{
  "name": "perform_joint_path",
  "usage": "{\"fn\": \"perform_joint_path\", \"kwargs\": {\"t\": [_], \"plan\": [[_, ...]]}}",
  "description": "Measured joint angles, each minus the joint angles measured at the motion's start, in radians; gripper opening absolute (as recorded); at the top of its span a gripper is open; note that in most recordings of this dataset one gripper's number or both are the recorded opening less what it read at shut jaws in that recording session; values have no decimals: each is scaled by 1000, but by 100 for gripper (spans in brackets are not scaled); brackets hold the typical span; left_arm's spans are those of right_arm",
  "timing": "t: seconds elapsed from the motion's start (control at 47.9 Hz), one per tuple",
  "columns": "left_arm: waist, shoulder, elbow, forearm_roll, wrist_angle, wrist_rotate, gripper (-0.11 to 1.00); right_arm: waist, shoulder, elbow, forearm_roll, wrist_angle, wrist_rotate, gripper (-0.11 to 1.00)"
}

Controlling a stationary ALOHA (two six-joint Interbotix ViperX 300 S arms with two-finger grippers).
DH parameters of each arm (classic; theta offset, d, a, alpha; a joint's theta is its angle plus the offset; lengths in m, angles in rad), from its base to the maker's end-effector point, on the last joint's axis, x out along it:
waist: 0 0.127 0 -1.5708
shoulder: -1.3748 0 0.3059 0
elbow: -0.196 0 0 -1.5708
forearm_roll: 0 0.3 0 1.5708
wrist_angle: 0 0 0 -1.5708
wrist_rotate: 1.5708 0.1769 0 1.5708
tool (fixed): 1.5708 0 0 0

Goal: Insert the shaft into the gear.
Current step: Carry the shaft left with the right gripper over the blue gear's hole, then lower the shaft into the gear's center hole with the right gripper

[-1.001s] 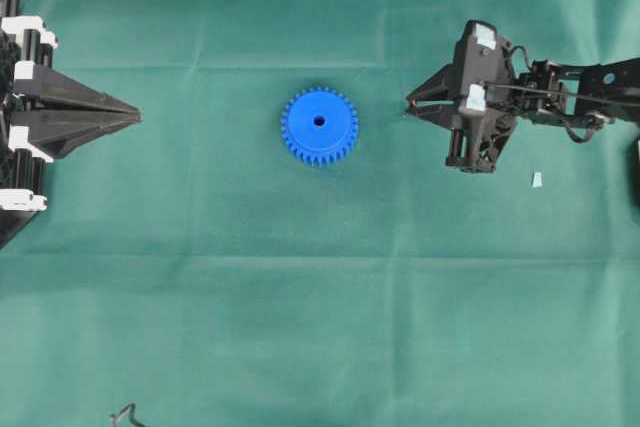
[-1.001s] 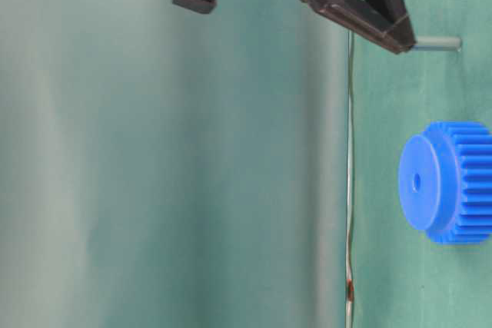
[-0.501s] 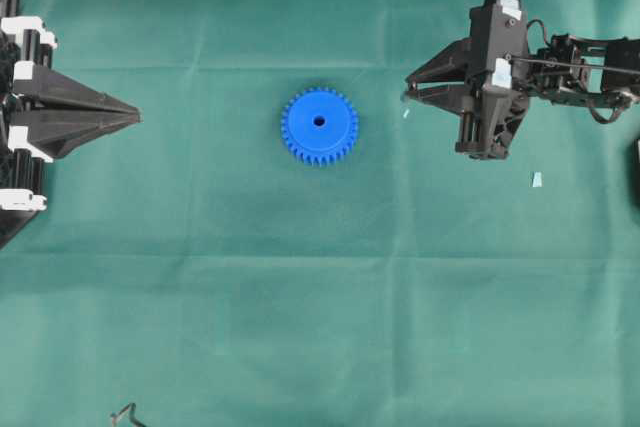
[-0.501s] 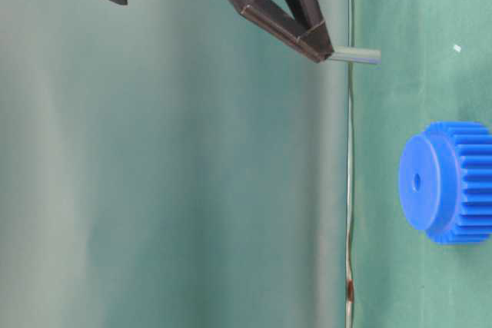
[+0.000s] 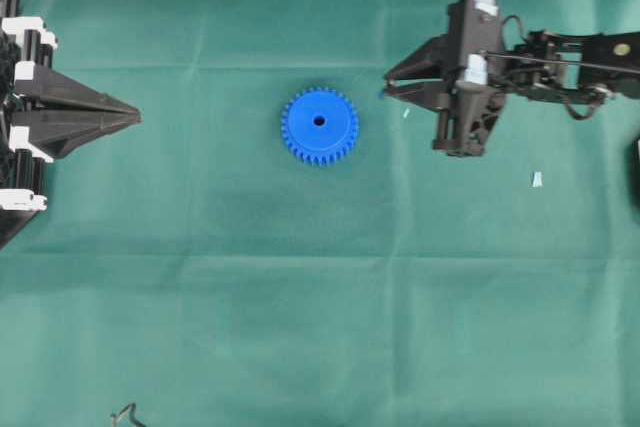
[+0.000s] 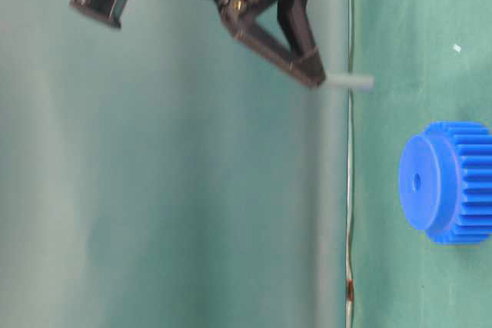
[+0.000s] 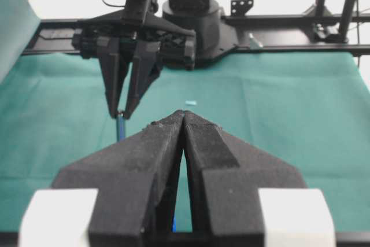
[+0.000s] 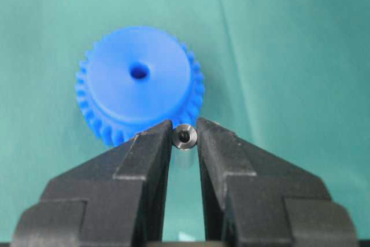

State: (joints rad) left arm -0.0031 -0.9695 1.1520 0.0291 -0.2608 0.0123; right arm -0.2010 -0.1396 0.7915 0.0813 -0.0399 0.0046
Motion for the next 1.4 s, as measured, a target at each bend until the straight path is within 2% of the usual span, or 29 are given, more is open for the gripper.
{"fn": "perform_joint_path", "kwargs": {"t": [0.292, 0.459, 1.022, 1.398], "plan": [[5, 0, 0, 0, 3, 0, 0, 40, 144, -181, 0, 31, -3, 16], [6, 0, 0, -2, 3, 2, 0, 55, 181, -238, 0, 58, -3, 16], [6, -2, 0, -2, 3, 2, 0, 60, 192, -245, 0, 66, -2, 16], [6, -2, 0, -2, 5, 2, 0, 60, 265, -245, 0, 64, 0, 16]]}}
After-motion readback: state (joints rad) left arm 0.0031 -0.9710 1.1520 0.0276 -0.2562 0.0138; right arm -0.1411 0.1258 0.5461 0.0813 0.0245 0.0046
